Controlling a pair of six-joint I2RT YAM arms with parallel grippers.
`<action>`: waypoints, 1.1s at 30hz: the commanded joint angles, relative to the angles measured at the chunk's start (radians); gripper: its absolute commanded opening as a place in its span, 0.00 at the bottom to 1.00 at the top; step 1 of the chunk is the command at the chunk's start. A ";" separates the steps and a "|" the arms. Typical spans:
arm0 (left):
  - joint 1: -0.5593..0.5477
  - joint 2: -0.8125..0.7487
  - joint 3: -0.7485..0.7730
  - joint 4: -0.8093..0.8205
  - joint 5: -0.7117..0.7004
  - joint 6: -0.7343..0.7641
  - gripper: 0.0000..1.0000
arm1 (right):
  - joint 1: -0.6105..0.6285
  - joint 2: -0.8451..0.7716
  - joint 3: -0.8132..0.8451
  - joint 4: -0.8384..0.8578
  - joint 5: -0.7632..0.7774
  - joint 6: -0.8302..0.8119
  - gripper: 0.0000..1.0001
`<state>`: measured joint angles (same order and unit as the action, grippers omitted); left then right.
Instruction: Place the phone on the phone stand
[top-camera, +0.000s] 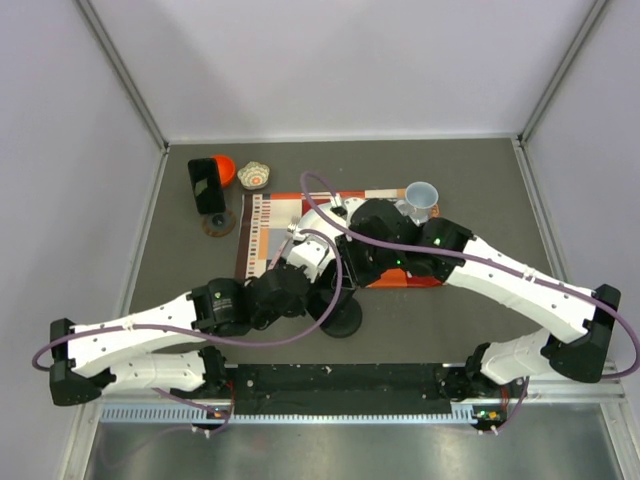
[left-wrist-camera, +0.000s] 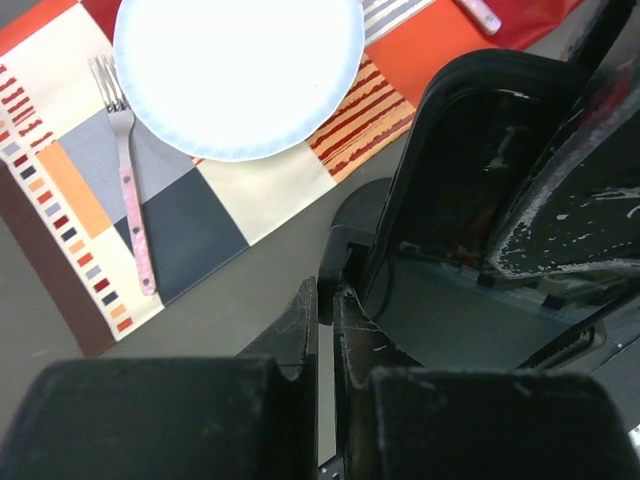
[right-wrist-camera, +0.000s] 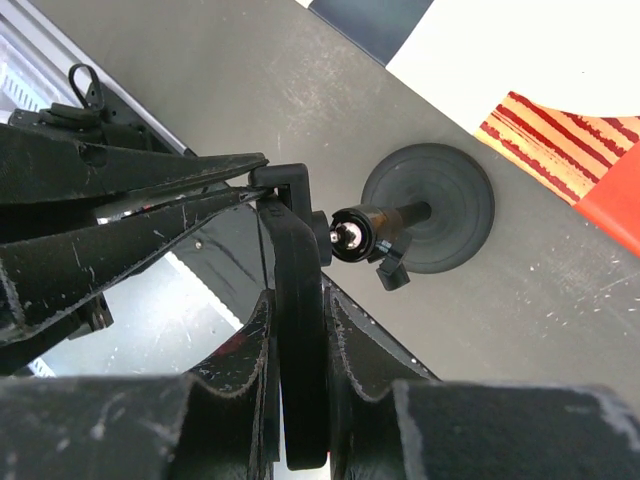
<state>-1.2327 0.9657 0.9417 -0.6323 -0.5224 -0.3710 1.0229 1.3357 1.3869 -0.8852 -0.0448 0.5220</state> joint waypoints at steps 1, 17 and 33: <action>0.019 -0.030 0.183 -0.072 -0.128 -0.043 0.00 | -0.057 0.076 -0.042 -0.666 0.393 -0.047 0.00; 0.018 -0.025 0.287 -0.236 0.065 -0.105 0.16 | -0.041 0.045 -0.118 -0.525 0.229 -0.114 0.00; 0.021 -0.335 0.086 -0.129 0.238 -0.036 0.69 | -0.046 -0.067 -0.198 -0.298 -0.081 -0.142 0.00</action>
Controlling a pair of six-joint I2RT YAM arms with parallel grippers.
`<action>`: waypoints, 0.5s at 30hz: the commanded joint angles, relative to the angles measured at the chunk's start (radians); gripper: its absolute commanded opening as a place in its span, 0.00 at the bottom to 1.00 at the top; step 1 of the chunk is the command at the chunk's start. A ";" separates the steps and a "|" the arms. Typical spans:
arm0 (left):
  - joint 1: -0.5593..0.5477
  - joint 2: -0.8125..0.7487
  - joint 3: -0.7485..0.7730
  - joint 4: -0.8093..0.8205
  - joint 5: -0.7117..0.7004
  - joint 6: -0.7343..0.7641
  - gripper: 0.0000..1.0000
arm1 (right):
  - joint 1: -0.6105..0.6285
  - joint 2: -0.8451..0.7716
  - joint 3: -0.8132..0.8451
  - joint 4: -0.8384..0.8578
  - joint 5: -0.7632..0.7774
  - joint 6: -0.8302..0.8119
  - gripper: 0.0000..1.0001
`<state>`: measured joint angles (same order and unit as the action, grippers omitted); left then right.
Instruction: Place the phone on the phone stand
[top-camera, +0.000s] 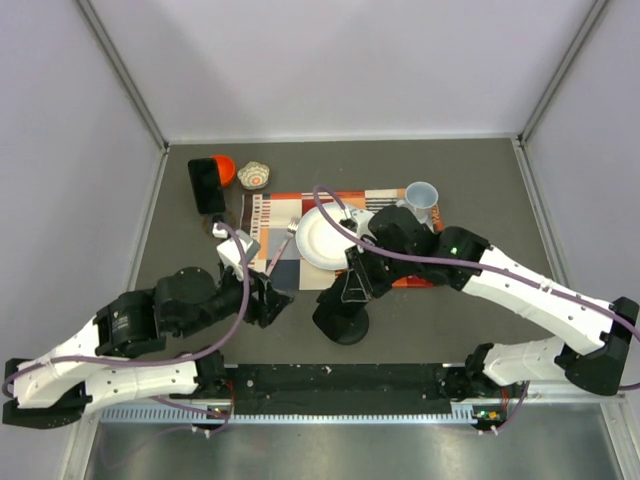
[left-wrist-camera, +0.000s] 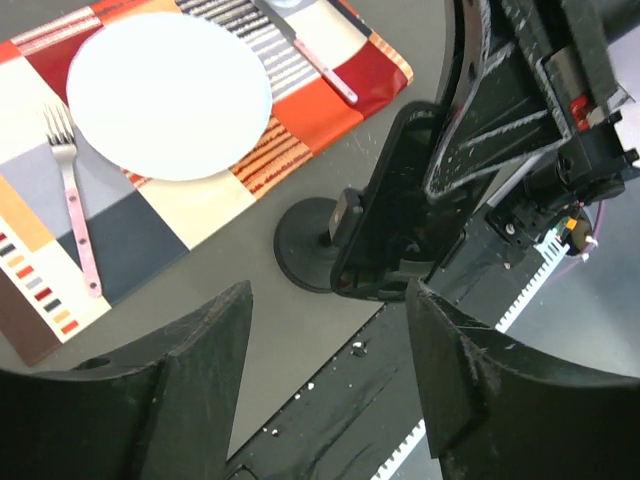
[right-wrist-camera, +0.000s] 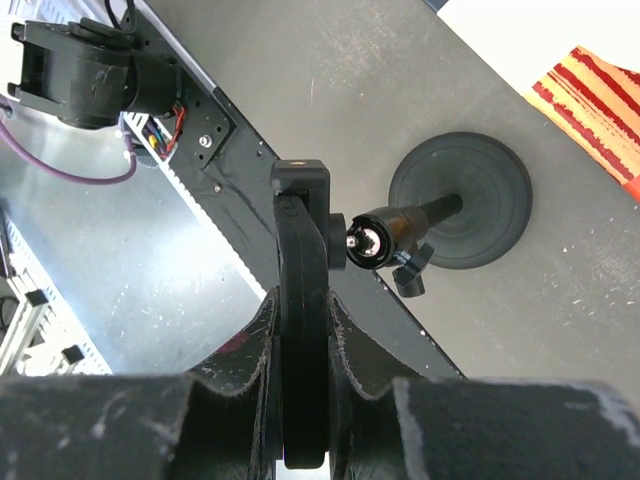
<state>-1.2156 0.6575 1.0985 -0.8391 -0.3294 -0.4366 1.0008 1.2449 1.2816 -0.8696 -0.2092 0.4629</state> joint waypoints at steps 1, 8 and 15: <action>0.004 -0.039 -0.087 0.092 0.064 0.029 0.71 | -0.027 0.016 -0.094 -0.302 0.076 -0.078 0.00; 0.004 0.023 -0.094 0.245 0.199 0.081 0.98 | -0.031 -0.074 -0.088 -0.163 0.022 -0.008 0.50; 0.011 0.187 0.063 0.259 0.248 0.122 0.98 | -0.031 -0.189 -0.054 0.017 0.022 0.045 0.76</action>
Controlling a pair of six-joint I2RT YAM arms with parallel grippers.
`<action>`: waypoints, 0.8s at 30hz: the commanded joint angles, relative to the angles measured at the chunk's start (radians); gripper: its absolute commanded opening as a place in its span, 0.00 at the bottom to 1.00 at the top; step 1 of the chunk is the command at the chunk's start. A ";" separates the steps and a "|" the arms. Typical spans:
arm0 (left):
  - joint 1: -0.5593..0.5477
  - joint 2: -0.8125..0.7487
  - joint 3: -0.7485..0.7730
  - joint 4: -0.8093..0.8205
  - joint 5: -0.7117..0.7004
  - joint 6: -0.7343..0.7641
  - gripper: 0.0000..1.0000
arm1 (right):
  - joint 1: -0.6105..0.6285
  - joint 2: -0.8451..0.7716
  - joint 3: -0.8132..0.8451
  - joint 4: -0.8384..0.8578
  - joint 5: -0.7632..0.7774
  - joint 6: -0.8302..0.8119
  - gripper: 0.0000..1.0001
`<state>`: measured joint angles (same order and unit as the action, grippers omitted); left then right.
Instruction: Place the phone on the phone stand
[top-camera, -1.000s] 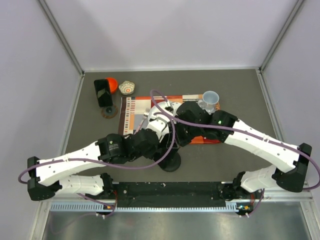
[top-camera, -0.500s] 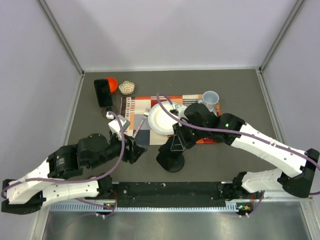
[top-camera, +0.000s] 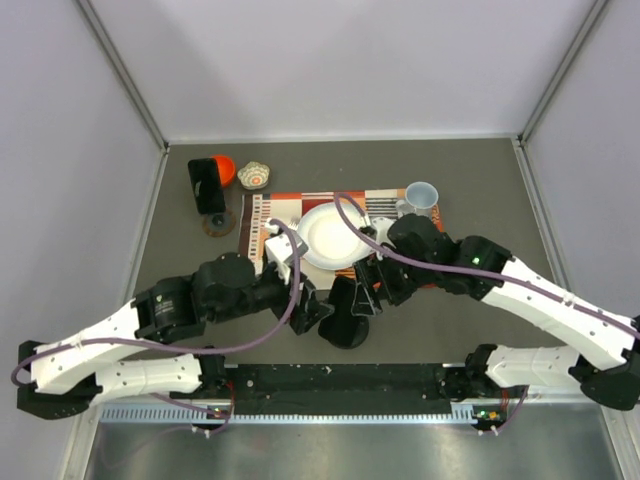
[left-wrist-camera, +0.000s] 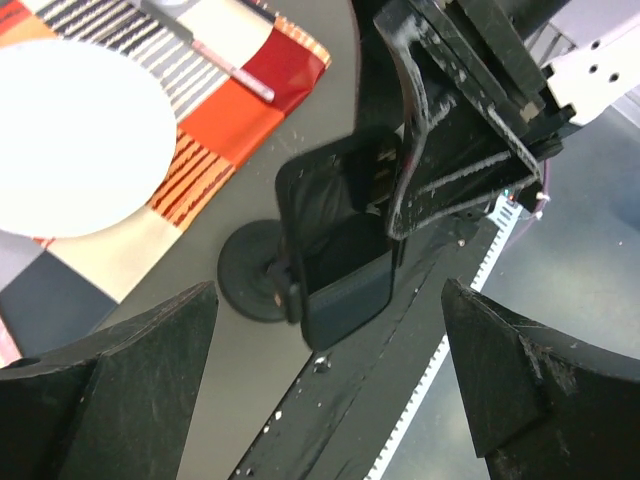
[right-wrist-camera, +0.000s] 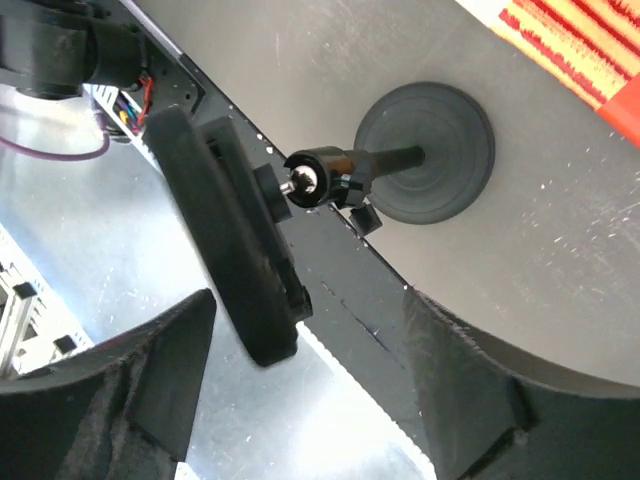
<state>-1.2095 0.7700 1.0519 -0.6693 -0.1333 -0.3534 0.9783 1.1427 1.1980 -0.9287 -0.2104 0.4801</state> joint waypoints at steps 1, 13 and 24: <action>0.005 0.096 0.155 0.064 0.052 0.039 0.98 | -0.009 -0.103 0.034 0.091 0.019 0.031 0.79; 0.004 0.480 0.459 -0.245 0.034 -0.111 0.98 | -0.021 -0.454 -0.015 0.039 0.520 0.149 0.99; -0.064 0.557 0.410 -0.240 -0.125 -0.217 0.98 | -0.024 -0.571 -0.089 0.018 0.537 0.112 0.99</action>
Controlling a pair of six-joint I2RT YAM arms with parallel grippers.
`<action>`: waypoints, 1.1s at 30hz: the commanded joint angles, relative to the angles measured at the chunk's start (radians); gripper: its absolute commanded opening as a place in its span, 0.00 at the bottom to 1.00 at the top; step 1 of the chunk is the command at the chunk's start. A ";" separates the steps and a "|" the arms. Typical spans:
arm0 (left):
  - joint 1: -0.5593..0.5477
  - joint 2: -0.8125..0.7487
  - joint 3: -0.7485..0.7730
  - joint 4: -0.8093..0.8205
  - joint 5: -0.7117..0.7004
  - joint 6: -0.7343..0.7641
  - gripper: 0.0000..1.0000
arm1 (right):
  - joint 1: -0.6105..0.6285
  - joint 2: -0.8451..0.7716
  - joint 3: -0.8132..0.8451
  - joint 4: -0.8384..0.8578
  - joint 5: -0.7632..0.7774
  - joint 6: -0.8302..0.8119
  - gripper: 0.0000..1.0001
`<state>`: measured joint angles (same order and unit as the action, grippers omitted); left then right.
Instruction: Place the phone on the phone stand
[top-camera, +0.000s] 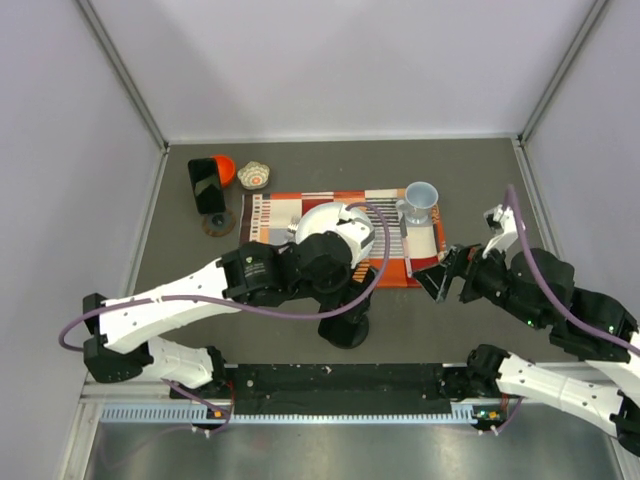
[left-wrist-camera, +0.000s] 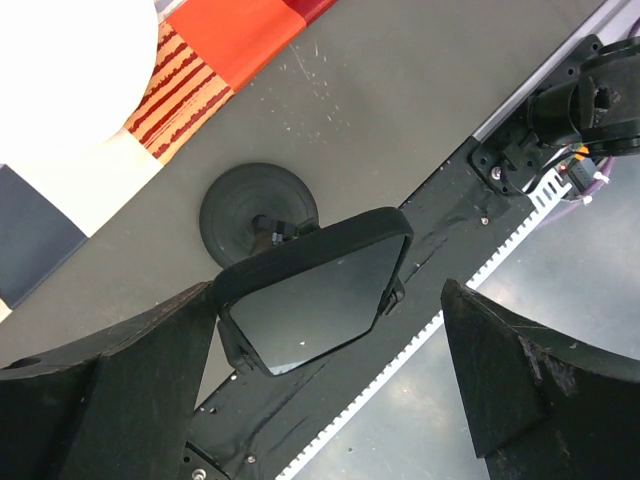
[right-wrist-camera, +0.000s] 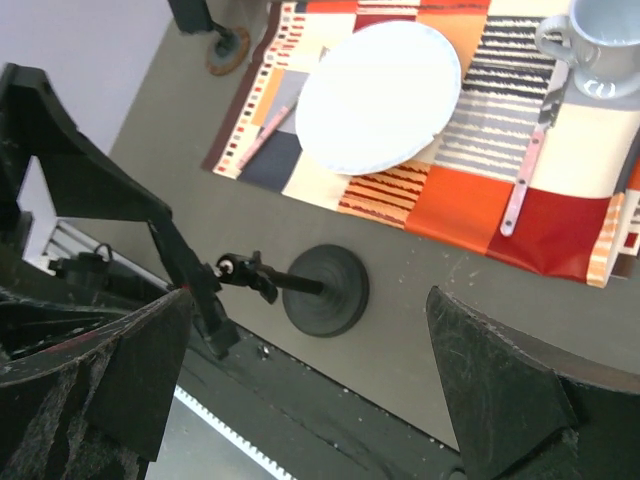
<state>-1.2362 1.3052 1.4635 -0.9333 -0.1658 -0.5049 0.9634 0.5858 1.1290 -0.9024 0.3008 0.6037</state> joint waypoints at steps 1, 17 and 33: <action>-0.045 0.028 0.000 0.022 -0.113 -0.075 0.98 | -0.009 -0.015 -0.023 -0.007 0.018 -0.021 0.99; -0.092 0.201 0.084 -0.099 -0.412 -0.264 0.49 | -0.009 -0.101 -0.161 0.014 -0.028 -0.088 0.99; 0.041 0.011 0.054 -0.260 -0.453 -0.181 0.00 | -0.009 -0.277 -0.469 0.256 -0.133 0.007 0.98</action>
<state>-1.2953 1.4342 1.4780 -1.1114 -0.5655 -0.7395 0.9634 0.3679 0.7170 -0.7788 0.2100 0.5896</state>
